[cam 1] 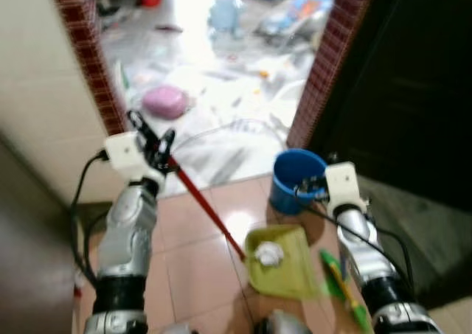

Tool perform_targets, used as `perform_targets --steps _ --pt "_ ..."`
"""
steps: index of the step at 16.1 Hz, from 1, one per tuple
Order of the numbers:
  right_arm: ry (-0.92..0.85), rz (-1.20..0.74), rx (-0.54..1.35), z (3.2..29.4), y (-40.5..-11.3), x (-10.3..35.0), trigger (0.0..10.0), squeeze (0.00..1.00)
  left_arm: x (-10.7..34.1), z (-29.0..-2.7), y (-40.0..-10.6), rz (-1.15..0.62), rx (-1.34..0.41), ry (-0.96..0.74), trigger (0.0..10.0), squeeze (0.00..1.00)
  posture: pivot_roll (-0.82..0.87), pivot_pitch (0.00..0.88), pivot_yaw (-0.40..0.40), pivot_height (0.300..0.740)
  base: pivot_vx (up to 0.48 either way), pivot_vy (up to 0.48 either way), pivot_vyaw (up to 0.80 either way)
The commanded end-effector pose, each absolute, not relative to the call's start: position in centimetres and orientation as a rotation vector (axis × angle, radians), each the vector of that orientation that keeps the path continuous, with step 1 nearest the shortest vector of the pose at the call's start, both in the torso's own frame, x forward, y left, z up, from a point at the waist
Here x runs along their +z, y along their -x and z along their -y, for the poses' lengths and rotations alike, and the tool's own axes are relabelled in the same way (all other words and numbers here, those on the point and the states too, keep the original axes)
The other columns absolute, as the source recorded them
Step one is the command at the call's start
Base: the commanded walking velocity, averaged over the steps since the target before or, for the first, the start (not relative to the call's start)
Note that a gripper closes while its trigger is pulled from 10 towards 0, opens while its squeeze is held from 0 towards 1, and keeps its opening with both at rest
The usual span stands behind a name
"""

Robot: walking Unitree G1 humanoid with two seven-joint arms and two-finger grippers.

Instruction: Sweep floor

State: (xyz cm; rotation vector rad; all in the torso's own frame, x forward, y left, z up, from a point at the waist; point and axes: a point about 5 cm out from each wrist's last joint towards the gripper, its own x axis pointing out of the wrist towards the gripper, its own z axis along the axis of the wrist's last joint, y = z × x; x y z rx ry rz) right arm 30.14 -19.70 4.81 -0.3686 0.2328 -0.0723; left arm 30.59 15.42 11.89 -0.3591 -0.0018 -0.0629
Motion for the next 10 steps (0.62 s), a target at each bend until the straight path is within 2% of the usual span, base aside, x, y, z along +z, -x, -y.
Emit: perform_targets --steps 1,10 --pt "0.384 -0.259 -0.097 20.7 -30.1 4.6 10.0 0.0 15.0 -15.0 -31.3 0.101 -0.085 0.386 10.0 0.0 -0.05 0.0 0.006 0.74 0.277 0.0 0.0" --pt "0.38 -0.28 -0.086 20.5 -30.3 4.2 10.0 0.0 20.9 -16.7 -32.5 0.247 -0.068 0.489 10.0 0.0 -0.04 0.0 0.014 0.74 0.289 0.0 0.0"
